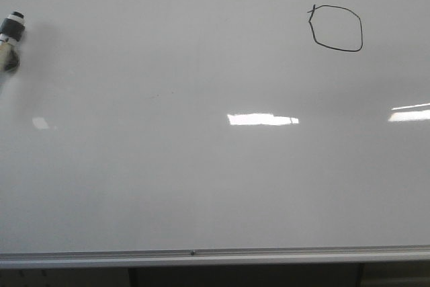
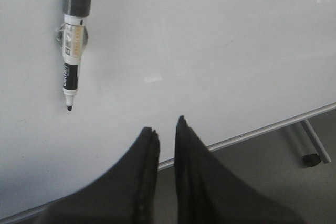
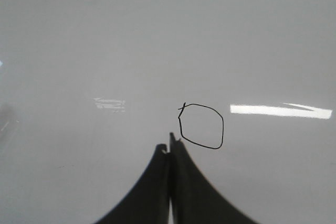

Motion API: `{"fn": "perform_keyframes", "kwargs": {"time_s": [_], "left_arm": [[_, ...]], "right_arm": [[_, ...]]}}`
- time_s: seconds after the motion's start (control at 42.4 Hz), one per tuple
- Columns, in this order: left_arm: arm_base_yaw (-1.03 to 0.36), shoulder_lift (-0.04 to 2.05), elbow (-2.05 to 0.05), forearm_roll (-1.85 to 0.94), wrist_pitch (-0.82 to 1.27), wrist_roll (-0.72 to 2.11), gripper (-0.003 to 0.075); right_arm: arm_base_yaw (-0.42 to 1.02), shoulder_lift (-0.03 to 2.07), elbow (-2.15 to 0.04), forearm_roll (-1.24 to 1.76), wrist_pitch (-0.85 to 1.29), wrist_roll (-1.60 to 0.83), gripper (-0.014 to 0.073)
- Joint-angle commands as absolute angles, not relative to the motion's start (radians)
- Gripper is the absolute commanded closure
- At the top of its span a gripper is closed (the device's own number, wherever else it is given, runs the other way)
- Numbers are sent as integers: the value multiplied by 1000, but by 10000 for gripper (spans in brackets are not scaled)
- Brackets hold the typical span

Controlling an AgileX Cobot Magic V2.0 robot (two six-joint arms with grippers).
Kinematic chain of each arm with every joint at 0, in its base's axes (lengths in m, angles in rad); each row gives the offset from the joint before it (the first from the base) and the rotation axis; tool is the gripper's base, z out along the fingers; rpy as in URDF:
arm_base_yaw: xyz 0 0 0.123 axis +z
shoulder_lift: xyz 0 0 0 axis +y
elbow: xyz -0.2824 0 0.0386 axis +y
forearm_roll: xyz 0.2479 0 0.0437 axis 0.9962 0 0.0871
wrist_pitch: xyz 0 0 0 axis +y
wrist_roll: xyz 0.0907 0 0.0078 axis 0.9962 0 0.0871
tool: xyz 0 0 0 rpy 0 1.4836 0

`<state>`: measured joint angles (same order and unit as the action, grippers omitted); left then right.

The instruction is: Write number 0 on whiteboard

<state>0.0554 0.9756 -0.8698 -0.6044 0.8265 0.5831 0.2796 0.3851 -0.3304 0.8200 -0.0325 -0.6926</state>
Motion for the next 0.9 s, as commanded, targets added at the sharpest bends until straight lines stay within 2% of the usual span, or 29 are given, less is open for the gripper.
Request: {"fn": "perform_keyframes", "kwargs": {"time_s": [0.0,0.26,0.519,0.873], "left_arm": [[57,892,-842,-692,747,624,740],[57,651,-716,-820,645,718,740],[57,429,-695,-971,653,748,740],[57,375,-695,-976,653,748,740]], "right_arm": [[279,389,-355,823,-92,-693,662],[279,389,-355,823,-92,-693,662],[279,389,-355,823,-92,-693,662],[279,389,-355,823,-92,-693,662]]}}
